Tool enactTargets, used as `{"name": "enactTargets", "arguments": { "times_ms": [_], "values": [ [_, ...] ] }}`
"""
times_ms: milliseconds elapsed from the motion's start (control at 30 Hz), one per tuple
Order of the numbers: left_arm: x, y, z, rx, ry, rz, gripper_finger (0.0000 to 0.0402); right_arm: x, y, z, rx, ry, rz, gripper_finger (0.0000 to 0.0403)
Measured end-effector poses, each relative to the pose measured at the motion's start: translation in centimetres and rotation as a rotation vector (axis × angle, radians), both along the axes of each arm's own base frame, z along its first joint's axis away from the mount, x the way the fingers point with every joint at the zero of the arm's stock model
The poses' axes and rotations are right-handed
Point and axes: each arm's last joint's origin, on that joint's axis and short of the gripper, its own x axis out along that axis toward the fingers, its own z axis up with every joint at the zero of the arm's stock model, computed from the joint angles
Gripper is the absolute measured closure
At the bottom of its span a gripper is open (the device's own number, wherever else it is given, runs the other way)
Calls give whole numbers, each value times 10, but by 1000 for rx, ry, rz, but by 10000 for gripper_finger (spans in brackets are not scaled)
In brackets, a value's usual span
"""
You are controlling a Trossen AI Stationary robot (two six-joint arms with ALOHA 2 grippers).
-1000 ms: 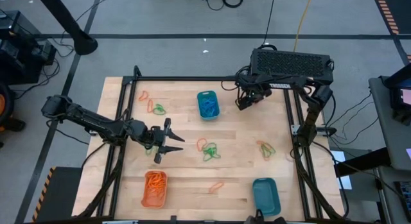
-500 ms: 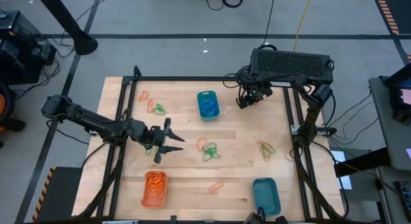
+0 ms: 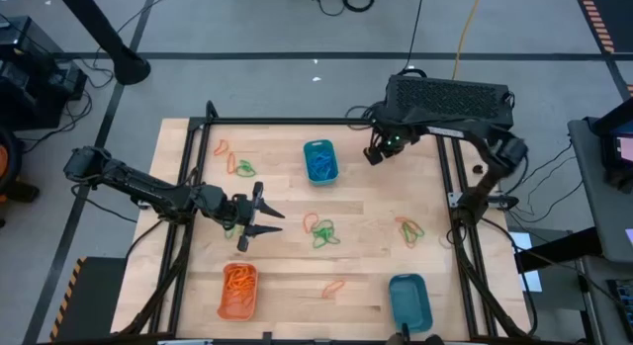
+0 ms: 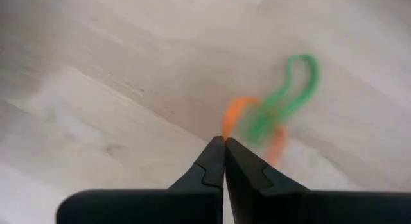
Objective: Sort rubber bands into baskets
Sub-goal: Put the orange rubber band into the orange bin
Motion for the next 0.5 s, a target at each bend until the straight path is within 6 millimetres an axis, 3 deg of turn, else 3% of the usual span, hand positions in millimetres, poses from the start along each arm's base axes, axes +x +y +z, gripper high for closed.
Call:
{"name": "enactTargets", "arguments": {
  "times_ms": [233,500],
  "values": [
    [0,0,2,-5,-20,-1,240,-19,17,61,-133,-179,-39,402],
    [0,0,2,-11,-22,-3,240,-33,39,102,-208,-356,-51,403]
  ]
}}
